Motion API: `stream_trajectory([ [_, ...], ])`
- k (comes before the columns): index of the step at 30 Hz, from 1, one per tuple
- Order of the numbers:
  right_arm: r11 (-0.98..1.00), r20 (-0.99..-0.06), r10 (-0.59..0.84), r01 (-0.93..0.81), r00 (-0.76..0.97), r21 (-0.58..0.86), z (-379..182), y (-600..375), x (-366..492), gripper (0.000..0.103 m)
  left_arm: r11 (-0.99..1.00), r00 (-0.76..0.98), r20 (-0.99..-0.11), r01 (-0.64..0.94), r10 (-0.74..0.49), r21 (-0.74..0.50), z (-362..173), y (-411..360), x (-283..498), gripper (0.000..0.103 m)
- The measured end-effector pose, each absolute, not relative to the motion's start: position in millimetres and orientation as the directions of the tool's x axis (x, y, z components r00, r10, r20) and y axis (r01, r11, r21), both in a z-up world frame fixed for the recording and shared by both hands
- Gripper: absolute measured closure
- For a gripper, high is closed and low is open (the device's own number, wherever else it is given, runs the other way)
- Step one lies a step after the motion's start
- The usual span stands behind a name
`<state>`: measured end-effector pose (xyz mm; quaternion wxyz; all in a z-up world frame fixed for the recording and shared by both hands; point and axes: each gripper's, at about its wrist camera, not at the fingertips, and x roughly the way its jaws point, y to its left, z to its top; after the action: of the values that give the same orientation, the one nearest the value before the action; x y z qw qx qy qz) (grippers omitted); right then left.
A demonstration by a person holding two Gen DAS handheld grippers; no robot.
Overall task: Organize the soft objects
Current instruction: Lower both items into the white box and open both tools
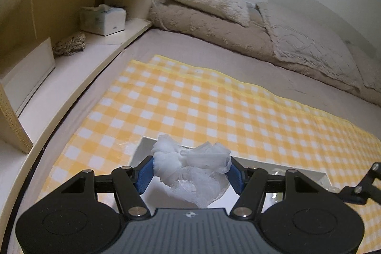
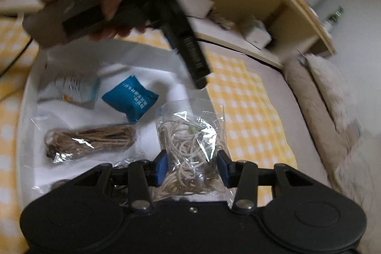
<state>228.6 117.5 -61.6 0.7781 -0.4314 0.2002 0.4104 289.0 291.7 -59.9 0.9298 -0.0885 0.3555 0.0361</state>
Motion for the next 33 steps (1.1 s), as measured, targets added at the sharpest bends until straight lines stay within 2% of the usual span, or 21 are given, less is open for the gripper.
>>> stream_trajectory([
  [5,0.198,-0.664,0.473,-0.804,0.579,-0.561,-74.1,135.8,236.8,0.056,0.983,0.726,-0.688,-0.133,0.007,-0.13,-69.0,298.3,295.4,0.038],
  [8,0.189,-0.666,0.484,-0.811,0.567,-0.553,-78.9,138.5,241.3,0.033,0.989,0.715,-0.7,-0.106,0.002,-0.105,-73.9,296.6,299.4,0.037],
  [9,0.199,-0.657,0.492,-0.808,0.572,-0.554,-79.8,136.9,241.3,0.03,0.991,0.71,-0.704,-0.098,0.002,-0.096,-75.8,295.9,300.9,0.037],
  [13,0.248,-0.672,0.493,-0.83,0.552,-0.5,-79.9,130.4,244.5,0.03,0.995,0.681,-0.733,-0.064,-0.009,-0.072,-84.1,292.0,304.2,0.031],
  [15,0.287,-0.677,0.499,-0.84,0.541,-0.46,-77.4,127.0,247.5,0.03,0.998,0.672,-0.741,-0.051,-0.001,-0.048,-86.4,288.9,303.7,0.019],
  [16,0.308,-0.68,0.501,-0.845,0.535,-0.437,-76.1,125.3,249.0,0.03,0.998,0.673,-0.739,-0.037,-0.011,-0.048,-86.4,287.8,302.5,0.017],
  [18,0.36,-0.688,0.516,-0.858,0.511,-0.367,-72.6,120.9,253.2,0.036,0.999,0.675,-0.738,-0.025,-0.015,-0.044,-85.1,285.8,300.5,0.01],
  [19,0.399,-0.694,0.525,-0.863,0.492,-0.309,-69.0,117.4,257.9,0.038,0.999,0.677,-0.735,-0.023,-0.014,-0.04,-84.2,285.1,299.5,0.01],
  [21,0.485,-0.701,0.538,-0.852,0.468,-0.197,-64.0,112.1,268.7,0.054,0.999,0.679,-0.734,-0.02,-0.015,-0.04,-82.7,284.6,297.8,0.009],
  [25,0.653,-0.704,0.547,-0.757,0.453,0.02,-63.3,104.3,289.8,0.063,0.999,0.68,-0.733,-0.024,-0.012,-0.039,-81.0,285.1,295.4,0.009],
  [27,0.697,-0.713,0.542,-0.712,0.445,0.085,-69.3,105.3,295.9,0.073,0.999,0.68,-0.733,-0.022,-0.012,-0.037,-80.8,285.4,294.4,0.009],
  [33,0.719,-0.739,0.494,-0.694,0.459,0.05,-96.5,121.1,297.1,0.072,0.999,0.679,-0.734,-0.007,-0.018,-0.031,-79.4,284.5,291.8,0.009],
])
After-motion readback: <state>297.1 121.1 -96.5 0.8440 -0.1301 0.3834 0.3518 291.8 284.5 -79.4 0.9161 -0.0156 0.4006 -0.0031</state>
